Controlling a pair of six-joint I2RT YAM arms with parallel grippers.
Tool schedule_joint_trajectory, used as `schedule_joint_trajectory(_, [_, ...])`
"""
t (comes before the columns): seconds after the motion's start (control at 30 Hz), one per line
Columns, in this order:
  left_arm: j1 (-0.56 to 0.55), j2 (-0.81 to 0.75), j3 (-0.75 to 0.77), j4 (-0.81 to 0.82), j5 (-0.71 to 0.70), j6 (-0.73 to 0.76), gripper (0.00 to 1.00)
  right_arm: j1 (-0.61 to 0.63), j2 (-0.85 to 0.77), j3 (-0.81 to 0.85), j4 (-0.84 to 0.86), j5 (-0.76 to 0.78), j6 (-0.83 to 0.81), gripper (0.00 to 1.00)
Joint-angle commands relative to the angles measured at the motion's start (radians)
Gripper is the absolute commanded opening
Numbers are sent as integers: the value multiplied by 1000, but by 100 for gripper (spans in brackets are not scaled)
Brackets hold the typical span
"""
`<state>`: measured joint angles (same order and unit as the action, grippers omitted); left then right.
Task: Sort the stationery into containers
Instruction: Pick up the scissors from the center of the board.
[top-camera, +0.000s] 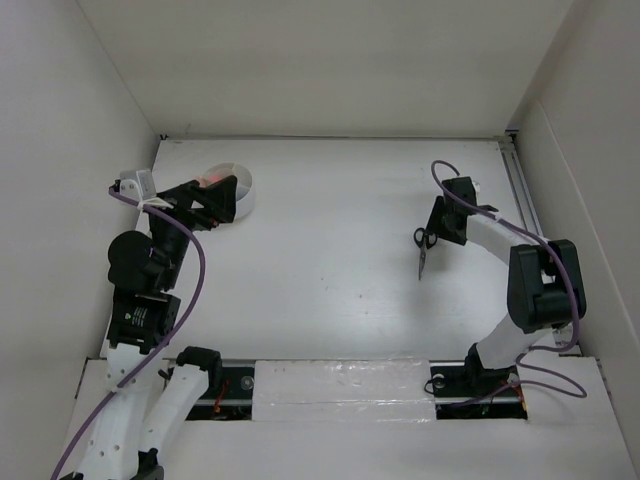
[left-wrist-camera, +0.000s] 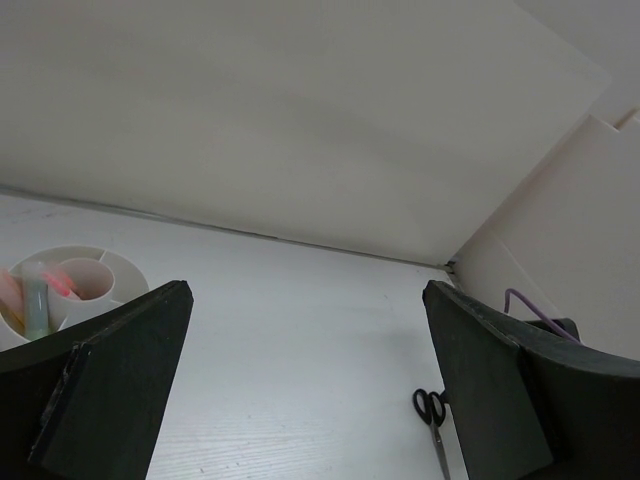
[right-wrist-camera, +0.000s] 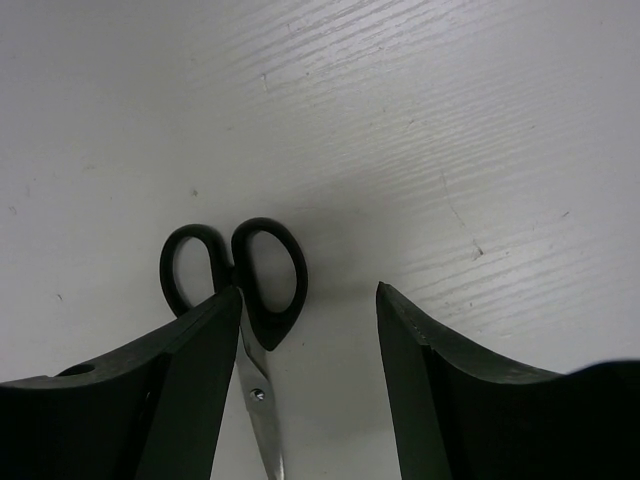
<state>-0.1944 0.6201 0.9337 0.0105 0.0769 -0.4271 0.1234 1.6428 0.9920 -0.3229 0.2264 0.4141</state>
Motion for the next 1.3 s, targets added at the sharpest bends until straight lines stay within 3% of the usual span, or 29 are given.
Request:
schedule_joint_trajectory(0.0, [1,-2,4,37,-5,13,100,-19,-18,27,16,22,-9,62])
schedule_joint_trajectory(0.47, [1,17,4,37,-14,22,100,-47,107,102,-100,-39,-78,53])
schedule_joint_trajectory(0.63, [1,17,13,37,-23,31,100,-56,140,143,-134,-64,-100,26])
schedule_joint_trajectory(0.67, [1,17,13,28,-23,31,100,-56,149,155,-148,-74,-109,16])
schedule_joint_trajectory(0.73, [1,7,13,28,-23,31,100,-56,149,155,-148,-75,-109,13])
schedule_joint_trajectory(0.77, [1,7,13,28,-23,31,100,-67,149,155,-148,-88,-109,4])
schedule_joint_trajectory(0.8, [1,7,13,28,-23,31,100,-77,149,155,-137,-105,-118,0])
schedule_joint_trajectory(0.93, [1,17,13,28,-14,31,100,-97,149,136,-117,-139,-118,0])
schedule_joint_trajectory(1.1, [1,27,22,28,-3,31,100,-107,149,135,-117,-150,-118,12])
schedule_joint_trajectory(1.27, [1,27,31,19,6,31,100,-107,181,168,-154,-170,-136,0])
